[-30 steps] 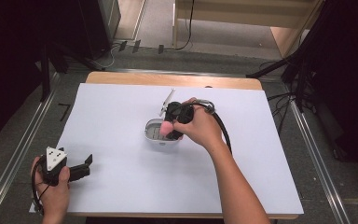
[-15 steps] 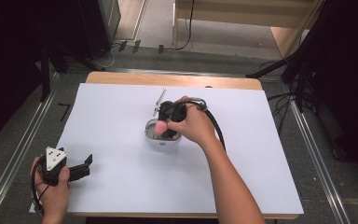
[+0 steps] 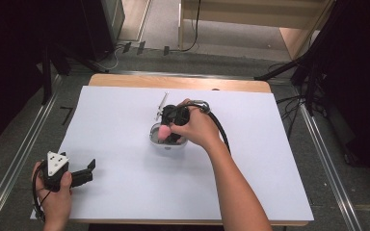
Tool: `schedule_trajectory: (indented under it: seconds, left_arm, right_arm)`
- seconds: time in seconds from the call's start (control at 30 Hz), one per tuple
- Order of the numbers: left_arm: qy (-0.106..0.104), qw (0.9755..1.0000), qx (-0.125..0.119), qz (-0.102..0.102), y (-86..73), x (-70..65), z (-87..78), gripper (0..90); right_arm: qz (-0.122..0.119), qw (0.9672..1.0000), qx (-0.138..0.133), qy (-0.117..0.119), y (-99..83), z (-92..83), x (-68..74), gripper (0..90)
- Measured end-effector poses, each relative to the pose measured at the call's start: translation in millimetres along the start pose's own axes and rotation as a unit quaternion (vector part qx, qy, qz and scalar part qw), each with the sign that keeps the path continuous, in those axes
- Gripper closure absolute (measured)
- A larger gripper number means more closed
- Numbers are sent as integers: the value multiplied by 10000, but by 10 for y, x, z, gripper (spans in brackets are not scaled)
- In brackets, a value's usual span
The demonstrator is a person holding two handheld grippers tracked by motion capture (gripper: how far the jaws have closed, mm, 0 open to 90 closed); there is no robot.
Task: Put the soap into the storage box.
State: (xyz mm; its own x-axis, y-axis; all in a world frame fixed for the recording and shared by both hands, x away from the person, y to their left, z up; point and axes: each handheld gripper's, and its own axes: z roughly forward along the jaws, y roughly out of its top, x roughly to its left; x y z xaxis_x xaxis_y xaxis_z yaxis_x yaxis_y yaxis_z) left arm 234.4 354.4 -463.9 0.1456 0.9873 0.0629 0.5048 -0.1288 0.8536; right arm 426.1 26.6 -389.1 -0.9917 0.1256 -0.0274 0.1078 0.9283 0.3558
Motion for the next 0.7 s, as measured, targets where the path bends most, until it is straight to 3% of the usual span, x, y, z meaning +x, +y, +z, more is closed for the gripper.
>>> schedule_trajectory:
  seconds: [0.7]
  left_arm:
    - [-10,10000,11,5,1,1,0,0]
  right_arm:
    - [5,10000,39,57,-7,25,-9,385]
